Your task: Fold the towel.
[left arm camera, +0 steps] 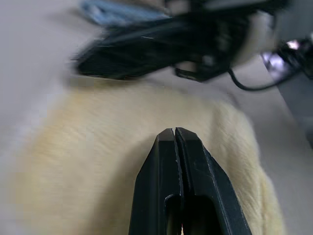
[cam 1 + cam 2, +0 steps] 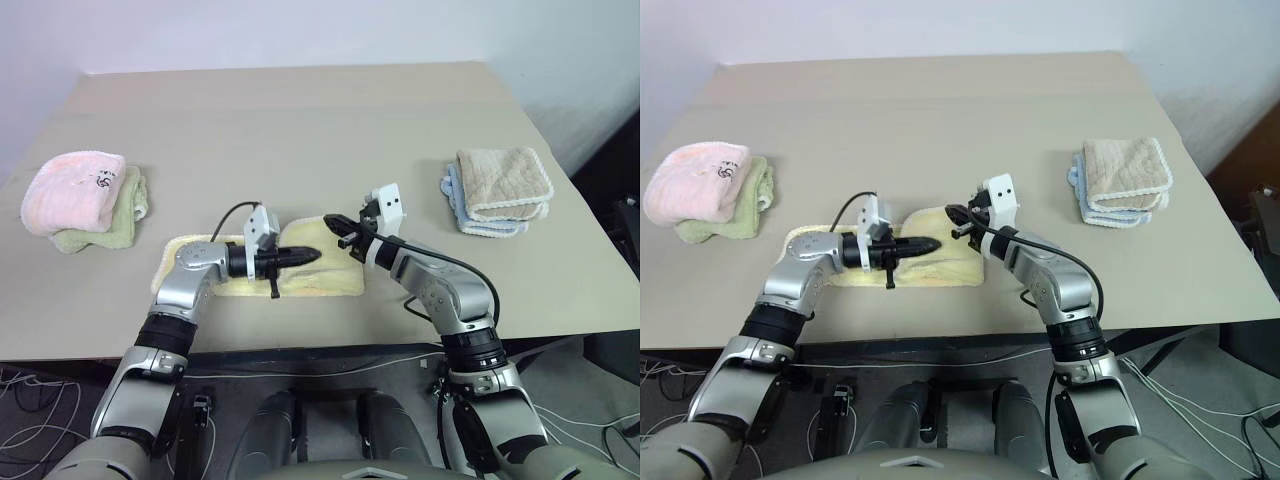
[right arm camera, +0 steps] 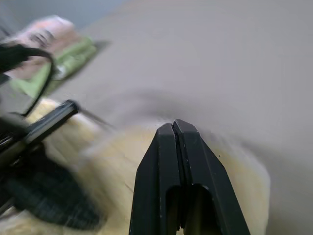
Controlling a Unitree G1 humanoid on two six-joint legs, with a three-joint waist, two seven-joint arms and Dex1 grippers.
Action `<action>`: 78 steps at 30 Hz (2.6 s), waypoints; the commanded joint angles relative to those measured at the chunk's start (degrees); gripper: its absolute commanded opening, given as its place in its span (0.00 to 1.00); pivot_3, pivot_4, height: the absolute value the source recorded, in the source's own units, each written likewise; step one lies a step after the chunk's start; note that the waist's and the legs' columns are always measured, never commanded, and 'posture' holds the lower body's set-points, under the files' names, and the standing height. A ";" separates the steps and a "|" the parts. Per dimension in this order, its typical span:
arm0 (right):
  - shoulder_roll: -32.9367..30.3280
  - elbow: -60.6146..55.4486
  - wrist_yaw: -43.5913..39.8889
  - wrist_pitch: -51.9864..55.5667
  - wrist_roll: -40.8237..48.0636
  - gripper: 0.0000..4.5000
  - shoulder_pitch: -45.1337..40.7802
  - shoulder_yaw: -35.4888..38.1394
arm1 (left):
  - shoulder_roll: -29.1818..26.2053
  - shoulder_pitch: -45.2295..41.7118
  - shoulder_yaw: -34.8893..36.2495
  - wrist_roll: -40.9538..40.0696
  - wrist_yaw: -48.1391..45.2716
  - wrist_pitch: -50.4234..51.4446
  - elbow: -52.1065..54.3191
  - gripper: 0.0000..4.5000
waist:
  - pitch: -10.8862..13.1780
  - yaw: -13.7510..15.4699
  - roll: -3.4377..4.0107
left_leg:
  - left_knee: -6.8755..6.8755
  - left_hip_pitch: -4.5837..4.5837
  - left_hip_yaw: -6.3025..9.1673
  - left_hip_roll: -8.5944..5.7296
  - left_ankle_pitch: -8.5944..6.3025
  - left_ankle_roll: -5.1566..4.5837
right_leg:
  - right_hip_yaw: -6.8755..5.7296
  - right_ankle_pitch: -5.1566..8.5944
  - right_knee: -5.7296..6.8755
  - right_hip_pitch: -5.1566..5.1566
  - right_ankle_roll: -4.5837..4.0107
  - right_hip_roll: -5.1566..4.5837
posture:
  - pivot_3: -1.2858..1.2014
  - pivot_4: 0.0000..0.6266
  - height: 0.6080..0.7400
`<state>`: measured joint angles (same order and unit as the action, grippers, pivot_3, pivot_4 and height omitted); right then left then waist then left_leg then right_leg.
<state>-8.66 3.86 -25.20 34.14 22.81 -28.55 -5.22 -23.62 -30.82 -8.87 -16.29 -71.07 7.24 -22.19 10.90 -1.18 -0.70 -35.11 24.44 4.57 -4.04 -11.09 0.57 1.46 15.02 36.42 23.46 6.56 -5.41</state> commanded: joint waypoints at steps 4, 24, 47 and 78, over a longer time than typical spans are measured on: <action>2.20 5.15 2.62 -8.55 -10.25 0.00 4.75 -7.61 | -3.93 3.48 0.02 1.74 -0.16 -1.05 3.51 0.02 | -0.06 -0.03 0.03 | -0.03 -0.11 0.02 0.01 0.03 0.06 | 0.00 0.00 0.11 -0.06 0.00 0.01 | 0.52 0.24 1.00; -8.11 -9.16 -15.06 0.32 -4.45 0.50 -0.55 -5.30 | -8.88 13.55 18.21 -13.34 8.79 7.44 24.39 0.51 | -0.15 0.08 0.04 | 0.22 -0.50 0.14 0.10 0.00 0.10 | 0.00 0.02 -0.09 -0.28 -0.04 -0.06 | 0.52 0.24 1.00; -13.77 -6.38 -31.21 -2.81 -3.90 0.99 -9.66 -9.65 | -8.84 49.21 50.48 -42.70 50.11 43.44 53.13 0.99 | -0.12 0.38 0.02 | 0.13 -0.08 0.23 0.09 -0.10 0.24 | -0.10 0.12 -0.27 -0.01 -0.25 -0.15 | 0.52 0.24 1.00; -15.19 -8.10 -25.30 -3.49 -10.49 0.99 -6.94 -9.27 | -2.02 29.73 45.35 -65.36 77.64 49.15 33.74 0.99 | -0.21 1.28 0.08 | 0.00 -0.23 0.23 -0.01 -0.09 0.27 | -0.09 0.09 -0.27 -0.14 -0.34 -0.18 | 0.52 0.24 1.00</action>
<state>-23.99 -2.22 -51.19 31.44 12.40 -35.43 -15.32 -26.13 -0.23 37.56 -78.92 5.79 56.74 11.26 10.70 0.10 -0.62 -35.11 24.20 4.80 -4.04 -11.18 0.84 1.36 15.11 36.15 23.33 6.22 -5.58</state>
